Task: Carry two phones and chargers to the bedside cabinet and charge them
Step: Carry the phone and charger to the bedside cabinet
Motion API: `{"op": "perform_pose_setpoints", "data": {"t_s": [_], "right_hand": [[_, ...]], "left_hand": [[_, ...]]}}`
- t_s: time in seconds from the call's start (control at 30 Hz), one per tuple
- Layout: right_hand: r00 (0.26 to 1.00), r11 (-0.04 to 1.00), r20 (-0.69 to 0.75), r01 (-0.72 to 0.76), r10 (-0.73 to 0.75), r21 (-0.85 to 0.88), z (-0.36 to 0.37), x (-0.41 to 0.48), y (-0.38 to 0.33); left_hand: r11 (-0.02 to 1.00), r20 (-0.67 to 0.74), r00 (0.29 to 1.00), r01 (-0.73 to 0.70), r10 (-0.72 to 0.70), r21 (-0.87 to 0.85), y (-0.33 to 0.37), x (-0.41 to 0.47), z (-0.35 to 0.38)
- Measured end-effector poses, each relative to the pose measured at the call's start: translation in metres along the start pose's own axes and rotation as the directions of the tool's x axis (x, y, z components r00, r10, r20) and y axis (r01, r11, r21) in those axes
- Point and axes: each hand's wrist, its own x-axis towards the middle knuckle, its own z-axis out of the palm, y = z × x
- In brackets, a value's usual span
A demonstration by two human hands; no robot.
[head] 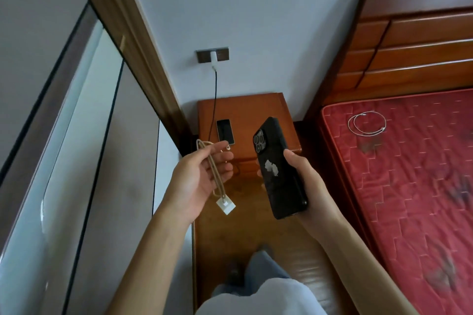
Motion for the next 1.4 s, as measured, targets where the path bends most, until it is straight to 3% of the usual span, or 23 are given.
{"op": "perform_pose_setpoints", "data": {"t_s": [0.27,0.5,0.83,1.1,1.23,1.4], "right_hand": [[0.999,0.999,-0.017,-0.032,0.032,0.003,-0.023,0.145,-0.036],[0.986,0.979,-0.083,-0.155,0.145,-0.129,-0.043,0.274,-0.064],[0.921,0.885,-0.362,-0.283,0.143,-0.369,-0.077,0.461,0.019],[0.875,0.673,-0.480,-0.393,0.064,-0.626,-0.106,0.555,0.125],[0.873,0.484,-0.483,-0.395,-0.067,-0.781,-0.112,0.578,0.154],[0.876,0.373,-0.463,-0.388,-0.137,-0.843,-0.123,0.610,0.175]], "left_hand": [[0.998,-0.085,0.995,0.052,-0.055,-0.037,0.033,0.138,0.014],[0.988,-0.244,0.959,0.124,-0.144,-0.095,0.053,0.242,0.028],[0.957,-0.384,0.885,0.189,-0.262,-0.219,0.025,0.384,0.017],[0.928,-0.413,0.840,0.254,-0.352,-0.273,-0.045,0.468,-0.033],[0.910,-0.348,0.851,0.303,-0.392,-0.284,-0.065,0.494,-0.050],[0.906,-0.320,0.859,0.317,-0.400,-0.280,-0.082,0.530,-0.066]]}}
